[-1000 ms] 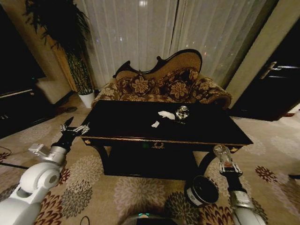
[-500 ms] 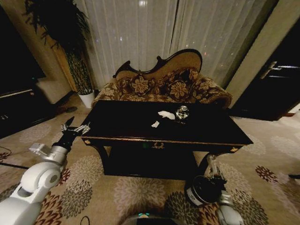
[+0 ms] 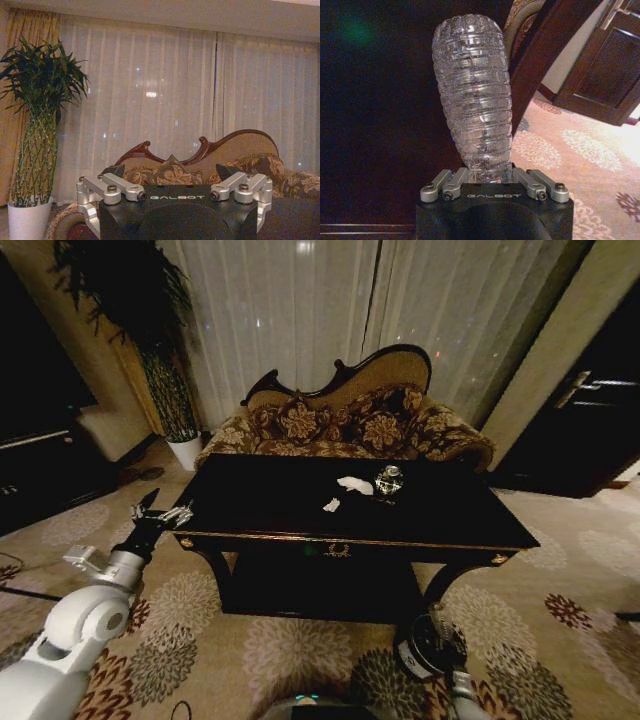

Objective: Move to the front of the table and place the trash on the table into the trash bin.

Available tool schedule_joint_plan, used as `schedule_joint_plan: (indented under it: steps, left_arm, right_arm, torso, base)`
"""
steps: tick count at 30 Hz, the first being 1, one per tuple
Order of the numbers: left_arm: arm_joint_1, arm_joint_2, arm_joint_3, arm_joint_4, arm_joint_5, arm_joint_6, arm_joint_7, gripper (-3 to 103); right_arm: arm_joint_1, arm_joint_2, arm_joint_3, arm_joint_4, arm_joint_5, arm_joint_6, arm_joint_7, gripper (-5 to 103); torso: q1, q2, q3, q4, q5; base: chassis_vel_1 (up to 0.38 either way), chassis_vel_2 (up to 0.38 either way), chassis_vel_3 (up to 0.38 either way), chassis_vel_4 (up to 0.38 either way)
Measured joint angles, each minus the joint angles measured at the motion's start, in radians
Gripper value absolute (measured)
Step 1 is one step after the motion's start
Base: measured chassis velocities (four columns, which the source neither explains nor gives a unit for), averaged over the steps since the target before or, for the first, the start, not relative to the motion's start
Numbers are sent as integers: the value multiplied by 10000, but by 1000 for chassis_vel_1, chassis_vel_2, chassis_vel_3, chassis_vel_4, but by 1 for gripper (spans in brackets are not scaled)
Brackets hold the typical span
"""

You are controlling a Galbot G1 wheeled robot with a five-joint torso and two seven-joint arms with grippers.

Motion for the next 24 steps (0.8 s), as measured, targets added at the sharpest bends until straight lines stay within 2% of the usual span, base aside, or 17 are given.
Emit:
schedule_joint_plan:
  steps: [7,11,12,13,16,20,22,24]
  left_arm:
    - [-3,1,4,0,-2,4,-5,100]
    - [-5,2,8,0,-2,5,-8,100]
    - [-6,1,8,0,-2,4,-8,100]
    - [-6,1,8,0,-2,5,-9,100]
    - [-6,2,8,0,-2,5,-9,100]
    - [-7,2,9,0,-3,5,-10,100]
    - [-7,3,9,0,-3,5,-10,100]
    - [-7,3,9,0,-3,5,-10,100]
  right_arm:
    - [901,65,62,-1068,-399,218,-25,25]
    - [1072,-11,131,-1400,-402,330,-55,25]
    - [1110,-32,163,-1441,-397,349,-59,22]
    - [1138,-46,188,-1466,-385,359,-60,27]
    - [1167,-76,209,-1456,-284,360,-54,33]
    - [1112,-172,205,-1273,-211,360,-35,54]
    - [1093,-195,206,-1255,-210,360,-33,54]
    - [1069,-242,221,-1244,-194,360,-30,65]
  torso:
    - [0,0,0,5,-1]
    - [0,0,0,-2,-1]
    - [0,0,-1,-1,-1]
    - [0,0,0,0,0]
    - [0,0,-1,1,0]
    - [0,0,-1,1,-1]
    - [0,0,-1,0,0]
    - [-1,0,-1,0,0]
  base:
    - [0,0,0,0]
    - [0,0,0,0]
    - [0,0,0,0]
    - [0,0,0,0]
    - [0,0,0,0]
    - [0,0,0,0]
    - [0,0,0,0]
    - [0,0,0,0]
